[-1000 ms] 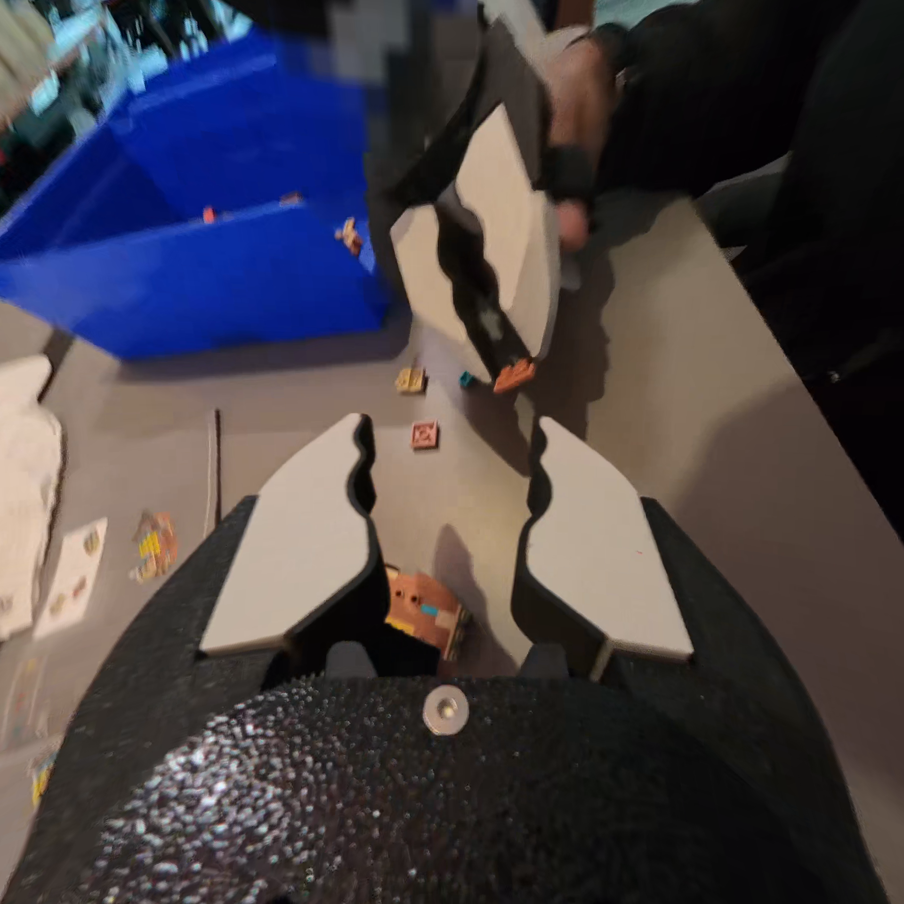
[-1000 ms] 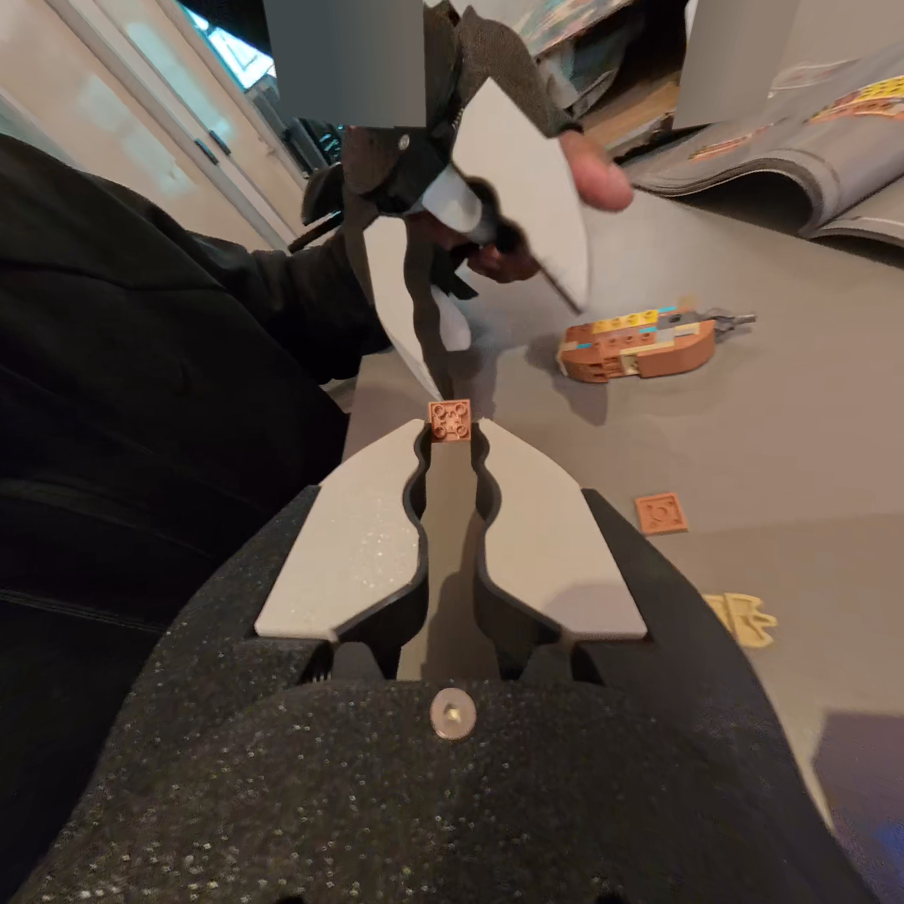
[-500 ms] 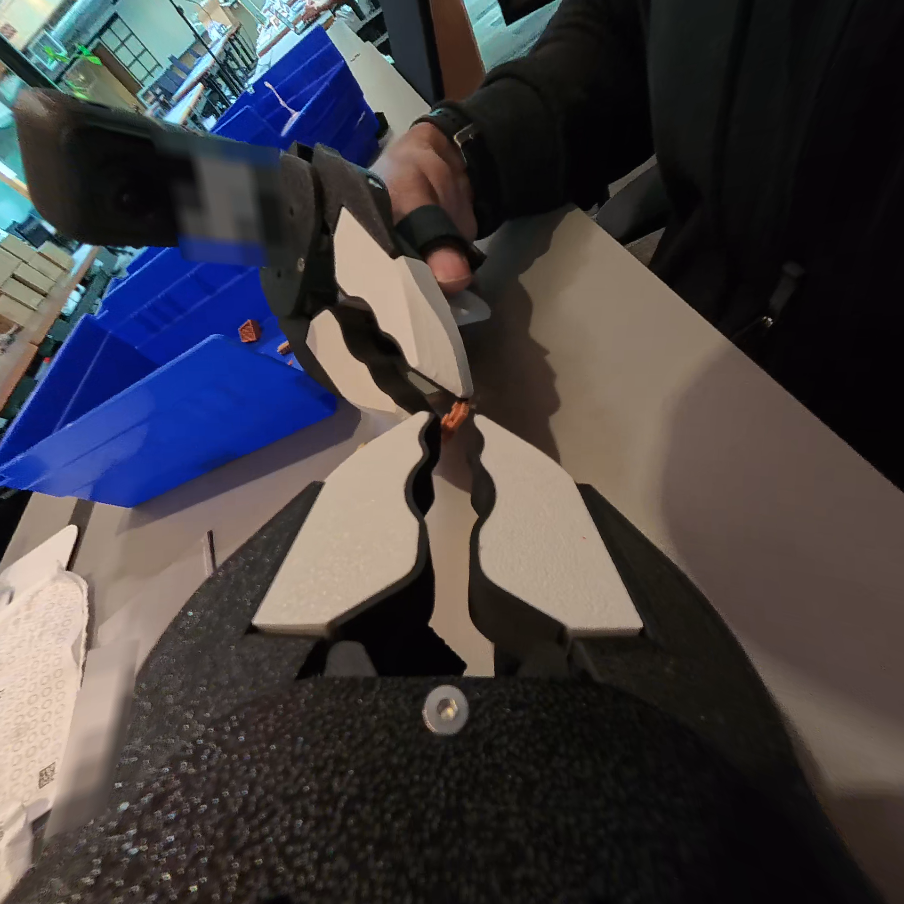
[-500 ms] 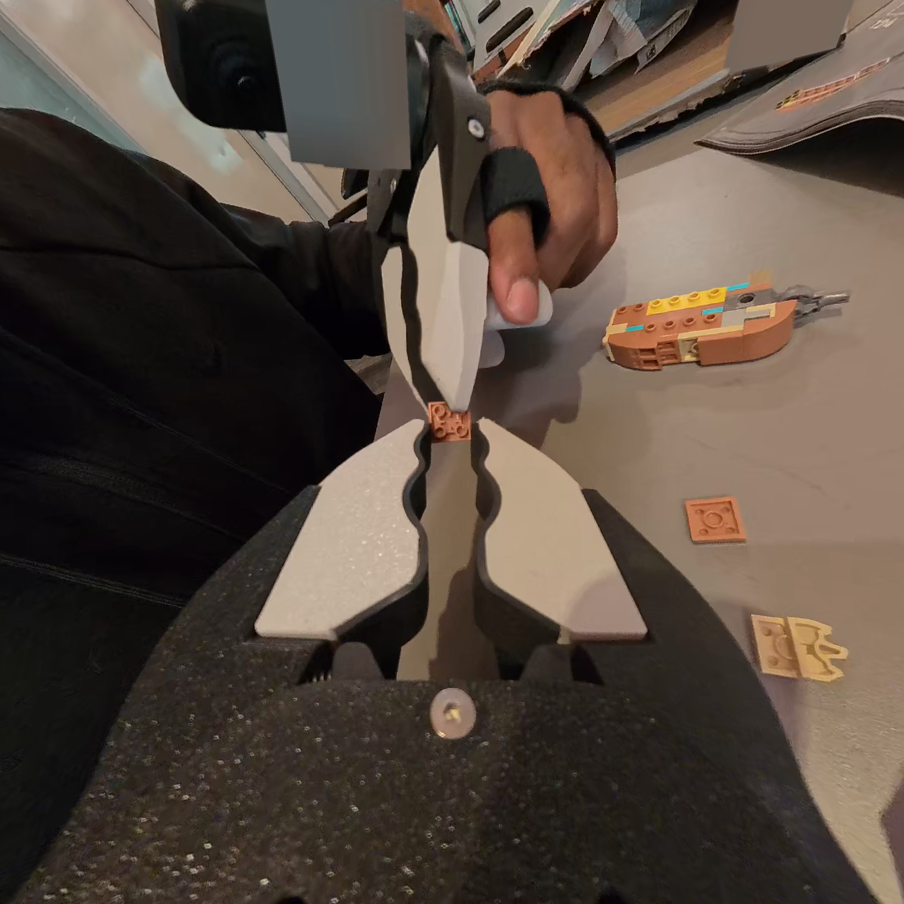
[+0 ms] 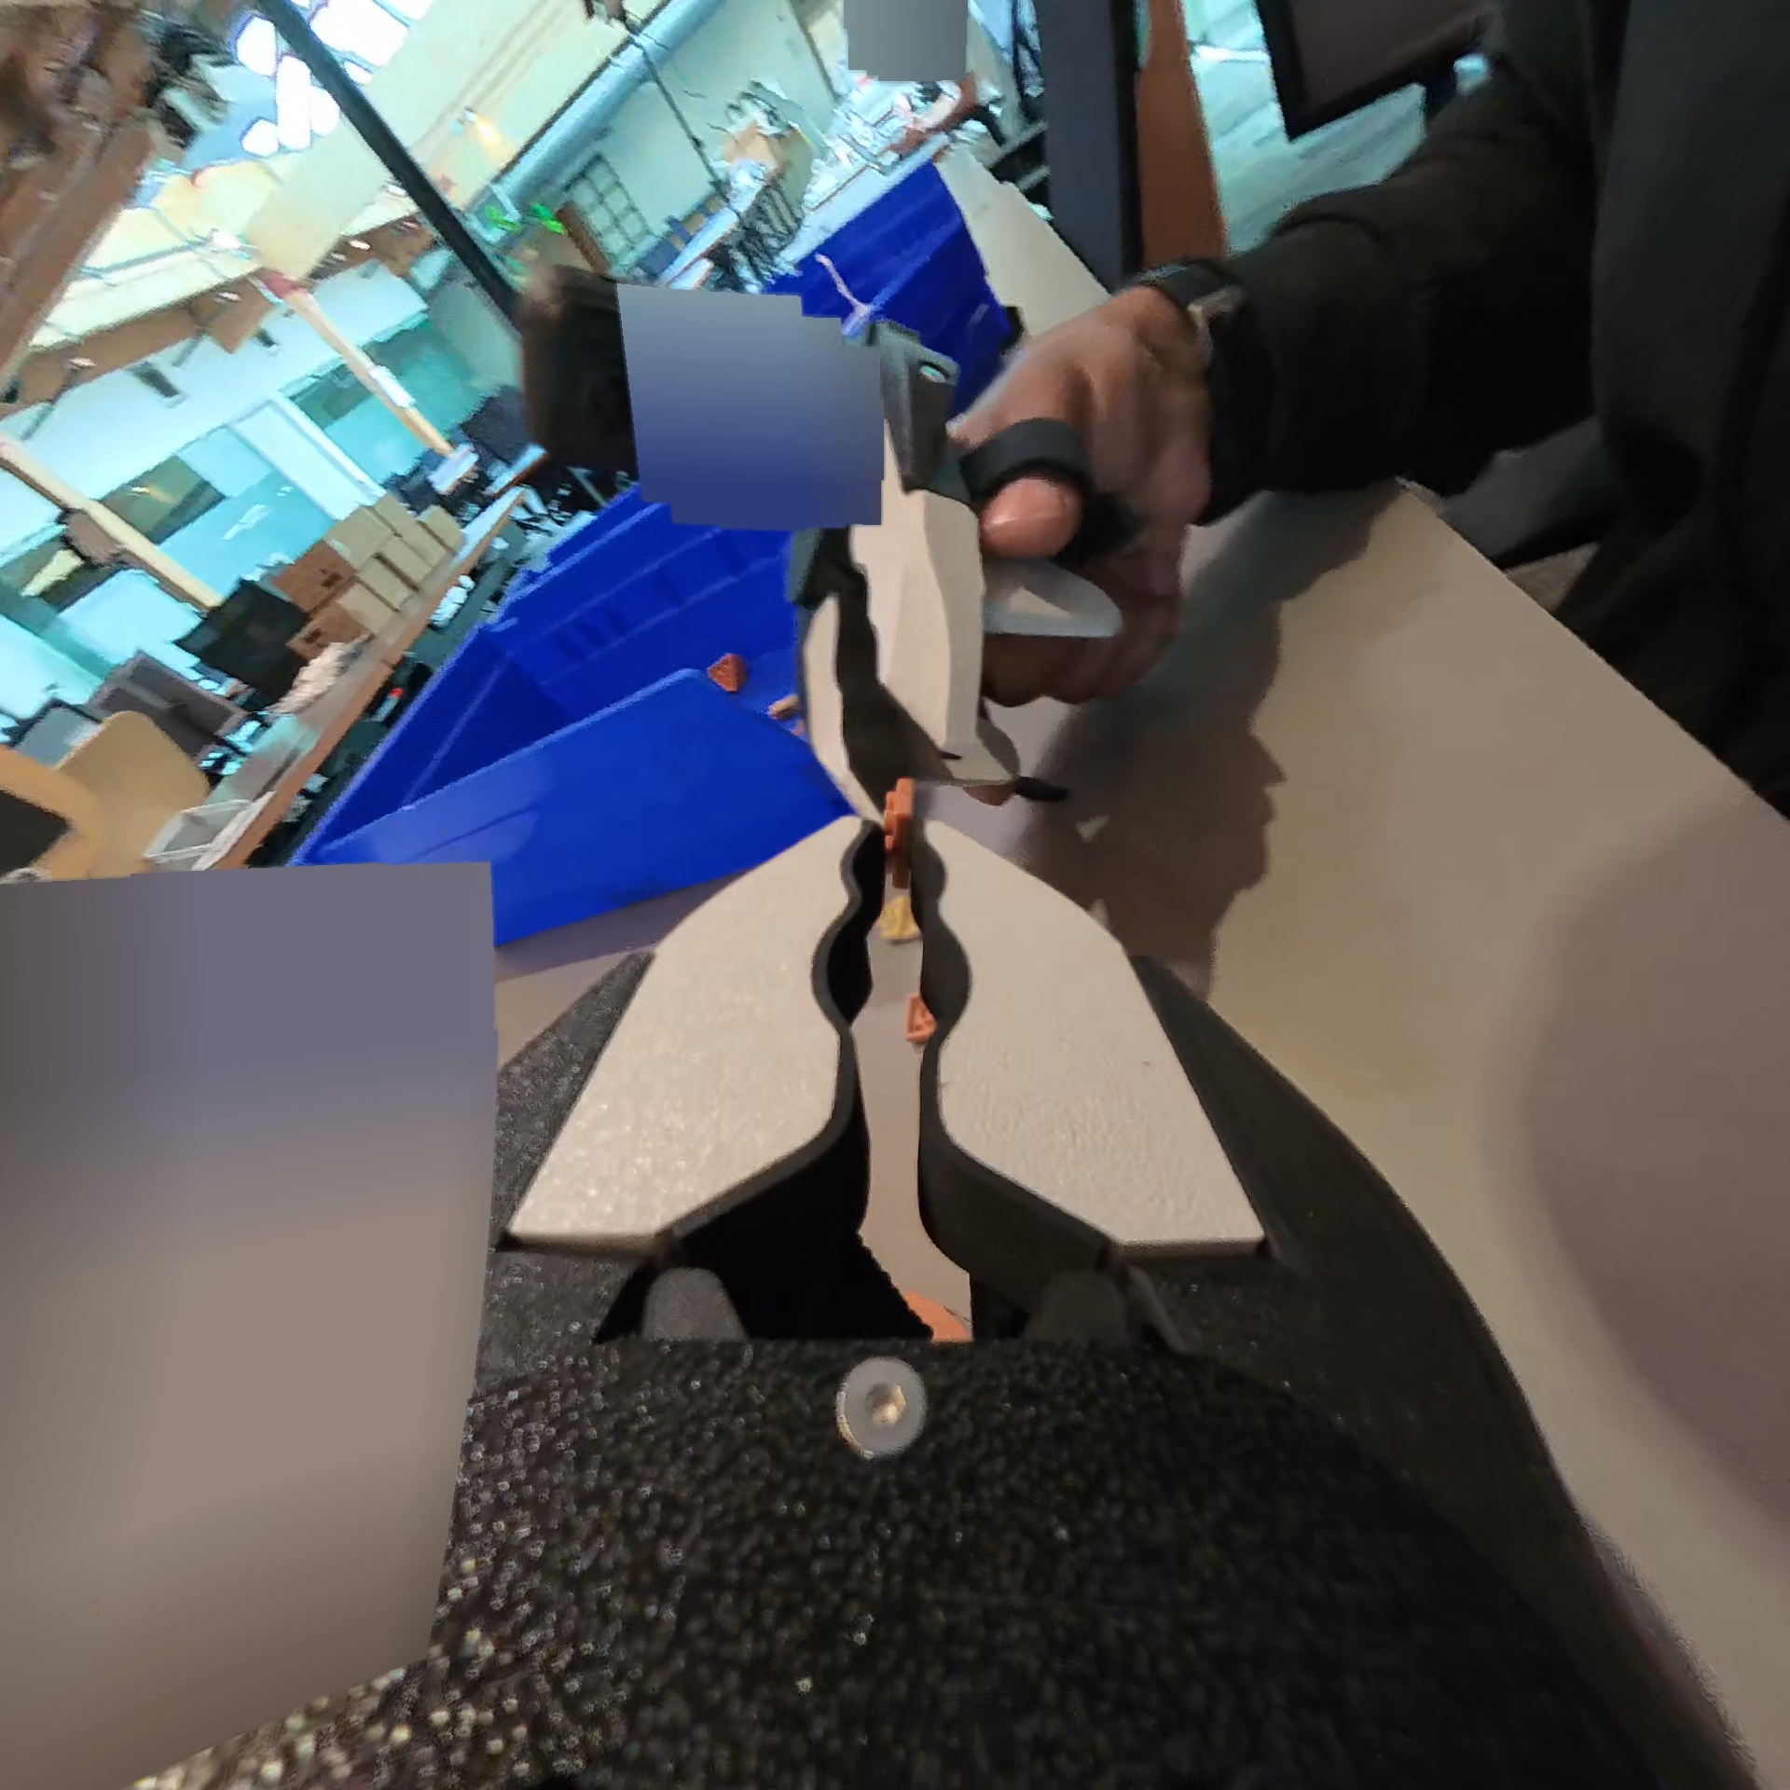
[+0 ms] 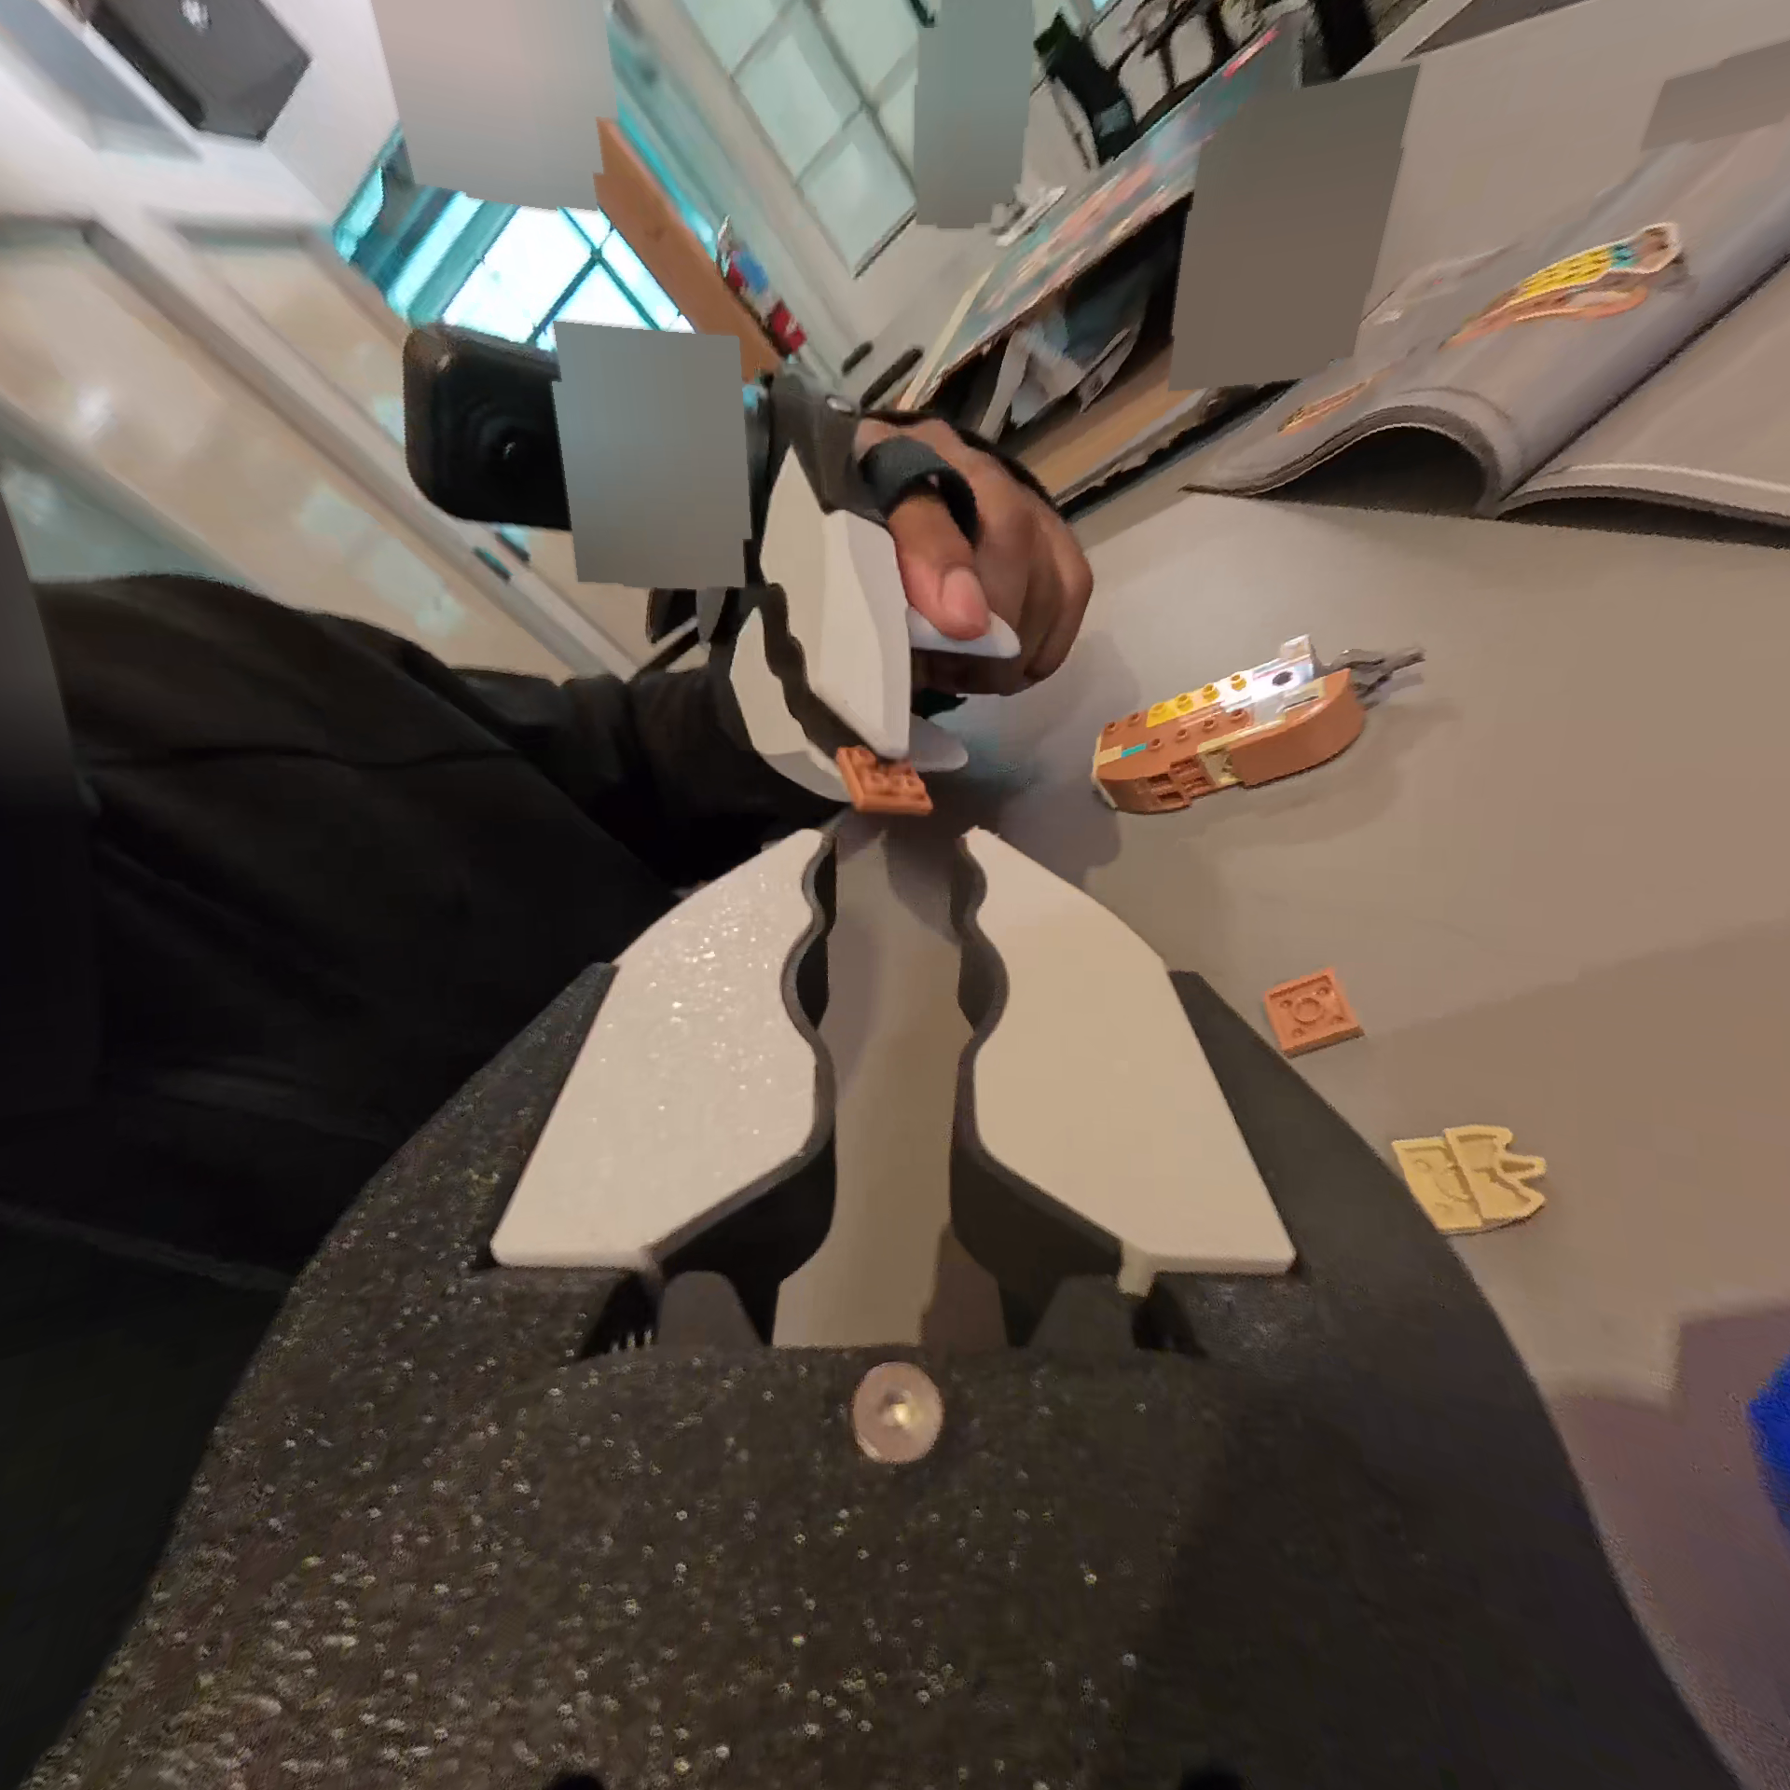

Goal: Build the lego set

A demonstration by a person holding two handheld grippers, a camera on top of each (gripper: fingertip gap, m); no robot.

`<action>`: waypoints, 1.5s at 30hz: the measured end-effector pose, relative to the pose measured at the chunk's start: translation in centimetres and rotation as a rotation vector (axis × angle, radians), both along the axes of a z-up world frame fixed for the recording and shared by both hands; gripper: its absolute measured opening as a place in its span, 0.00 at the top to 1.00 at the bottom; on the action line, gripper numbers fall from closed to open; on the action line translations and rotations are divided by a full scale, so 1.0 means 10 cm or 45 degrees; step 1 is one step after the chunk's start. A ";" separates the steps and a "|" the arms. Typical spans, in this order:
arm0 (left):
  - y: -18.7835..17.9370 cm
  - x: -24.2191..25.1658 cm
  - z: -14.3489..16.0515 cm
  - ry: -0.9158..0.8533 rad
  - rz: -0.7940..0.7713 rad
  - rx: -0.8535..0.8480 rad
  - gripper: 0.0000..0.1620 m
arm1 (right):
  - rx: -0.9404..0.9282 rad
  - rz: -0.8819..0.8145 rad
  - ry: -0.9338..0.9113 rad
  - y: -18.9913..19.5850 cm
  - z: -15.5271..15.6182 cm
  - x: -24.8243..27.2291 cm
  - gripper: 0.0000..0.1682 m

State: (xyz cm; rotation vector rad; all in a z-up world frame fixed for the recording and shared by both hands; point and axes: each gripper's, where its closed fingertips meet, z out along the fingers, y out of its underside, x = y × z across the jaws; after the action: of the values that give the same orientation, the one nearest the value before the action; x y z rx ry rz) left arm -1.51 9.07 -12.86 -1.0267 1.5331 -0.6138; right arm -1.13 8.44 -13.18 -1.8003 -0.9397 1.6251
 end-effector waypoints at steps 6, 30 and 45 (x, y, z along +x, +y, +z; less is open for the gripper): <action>0.04 0.02 0.16 -0.127 0.074 0.120 0.97 | -0.197 -0.092 0.184 0.04 0.10 -0.06 0.87; 0.03 0.04 0.24 -0.175 0.163 0.320 0.97 | -0.243 -0.173 0.415 0.03 0.28 -0.12 0.93; 0.11 0.06 0.26 -0.189 0.298 0.401 0.97 | -0.349 -0.312 0.622 0.11 0.32 -0.08 0.93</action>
State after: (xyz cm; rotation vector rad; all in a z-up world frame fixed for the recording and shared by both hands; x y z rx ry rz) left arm -0.89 10.19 -10.26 -0.8806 1.3056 -0.2676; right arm -1.98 9.58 -9.96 -1.4953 -0.2791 1.9687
